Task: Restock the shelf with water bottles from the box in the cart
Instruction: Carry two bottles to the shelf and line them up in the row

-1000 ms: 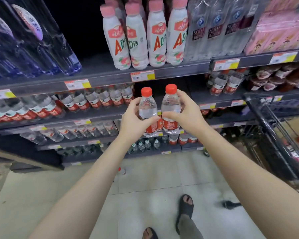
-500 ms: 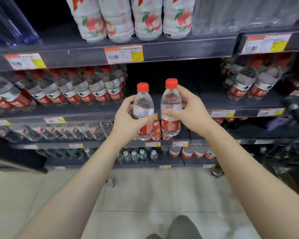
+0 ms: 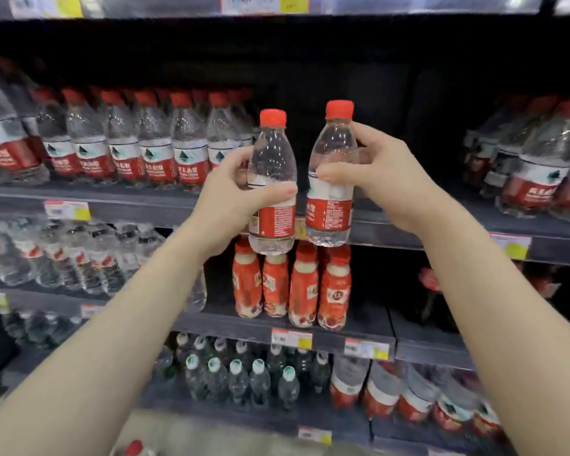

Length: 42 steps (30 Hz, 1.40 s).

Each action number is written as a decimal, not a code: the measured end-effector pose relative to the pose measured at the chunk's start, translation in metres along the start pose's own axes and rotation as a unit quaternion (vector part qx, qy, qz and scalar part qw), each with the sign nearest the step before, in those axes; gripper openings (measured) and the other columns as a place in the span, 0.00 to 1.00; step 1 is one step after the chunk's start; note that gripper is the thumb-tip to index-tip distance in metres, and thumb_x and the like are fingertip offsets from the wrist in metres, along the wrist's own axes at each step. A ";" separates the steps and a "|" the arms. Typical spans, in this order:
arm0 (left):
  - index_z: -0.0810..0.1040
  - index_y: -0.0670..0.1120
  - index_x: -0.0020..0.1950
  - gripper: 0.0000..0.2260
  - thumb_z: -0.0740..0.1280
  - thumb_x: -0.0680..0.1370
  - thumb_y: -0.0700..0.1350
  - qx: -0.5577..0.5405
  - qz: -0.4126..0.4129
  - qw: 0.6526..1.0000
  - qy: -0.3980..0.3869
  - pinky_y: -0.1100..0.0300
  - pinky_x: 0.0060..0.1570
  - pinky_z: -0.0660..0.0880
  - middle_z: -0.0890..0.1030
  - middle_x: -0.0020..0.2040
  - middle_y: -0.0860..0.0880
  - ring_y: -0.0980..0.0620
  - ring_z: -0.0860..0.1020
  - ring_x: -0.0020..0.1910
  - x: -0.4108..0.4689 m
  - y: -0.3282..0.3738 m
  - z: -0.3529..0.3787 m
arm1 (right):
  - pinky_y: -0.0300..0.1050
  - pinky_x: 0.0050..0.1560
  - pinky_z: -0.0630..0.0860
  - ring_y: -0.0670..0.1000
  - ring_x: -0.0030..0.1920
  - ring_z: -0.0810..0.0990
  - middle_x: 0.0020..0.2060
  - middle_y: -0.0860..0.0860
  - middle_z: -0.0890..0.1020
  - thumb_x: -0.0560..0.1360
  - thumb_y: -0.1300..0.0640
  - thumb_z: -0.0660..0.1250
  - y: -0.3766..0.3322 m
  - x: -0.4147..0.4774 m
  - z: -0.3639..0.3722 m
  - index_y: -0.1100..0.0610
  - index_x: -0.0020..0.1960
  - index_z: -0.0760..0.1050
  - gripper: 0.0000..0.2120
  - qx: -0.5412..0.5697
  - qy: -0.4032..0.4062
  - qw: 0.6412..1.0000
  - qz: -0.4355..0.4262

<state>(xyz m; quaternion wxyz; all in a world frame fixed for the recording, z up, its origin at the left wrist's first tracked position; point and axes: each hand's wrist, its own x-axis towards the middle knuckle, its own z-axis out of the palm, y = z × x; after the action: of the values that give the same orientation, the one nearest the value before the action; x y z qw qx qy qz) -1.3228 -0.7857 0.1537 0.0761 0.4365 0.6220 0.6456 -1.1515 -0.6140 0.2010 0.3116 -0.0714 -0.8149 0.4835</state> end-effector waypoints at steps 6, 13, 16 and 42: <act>0.79 0.57 0.69 0.33 0.84 0.66 0.53 -0.039 0.001 0.999 0.010 0.54 0.49 0.85 0.89 0.54 0.46 0.46 0.89 0.52 0.014 0.001 -0.019 | 0.56 0.55 0.83 0.49 0.52 0.87 0.52 0.48 0.87 0.71 0.56 0.79 0.001 0.033 0.005 0.46 0.67 0.77 0.26 0.016 0.008 1.000 0.012; 0.76 0.60 0.73 0.39 0.85 0.64 0.57 -0.037 -0.006 0.999 -0.002 0.54 0.49 0.85 0.88 0.58 0.52 0.51 0.88 0.55 0.040 0.002 -0.042 | 0.51 0.54 0.83 0.52 0.53 0.87 0.54 0.54 0.86 0.71 0.61 0.79 -0.001 0.097 0.023 0.53 0.75 0.69 0.36 0.069 0.055 0.996 0.031; 0.78 0.64 0.69 0.35 0.84 0.63 0.58 -0.031 0.009 0.999 -0.003 0.61 0.46 0.84 0.88 0.57 0.54 0.54 0.87 0.55 0.042 0.002 -0.046 | 0.40 0.46 0.83 0.49 0.50 0.86 0.53 0.53 0.86 0.70 0.63 0.80 0.008 0.120 0.040 0.54 0.75 0.69 0.37 0.071 0.074 0.994 0.036; 0.78 0.80 0.53 0.25 0.82 0.63 0.59 -0.009 0.046 0.998 -0.039 0.73 0.42 0.79 0.87 0.53 0.65 0.64 0.86 0.51 0.046 -0.001 -0.055 | 0.31 0.42 0.71 0.49 0.58 0.80 0.53 0.43 0.78 0.68 0.49 0.81 0.096 0.206 0.061 0.51 0.74 0.70 0.37 -0.109 0.135 0.983 0.067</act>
<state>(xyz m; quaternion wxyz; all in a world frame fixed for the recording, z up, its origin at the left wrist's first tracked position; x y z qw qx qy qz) -1.3872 -0.7966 0.1828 0.0745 0.4886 0.5921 0.6365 -1.3681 -0.5234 0.1908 0.3763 -0.2239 -0.8064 0.3976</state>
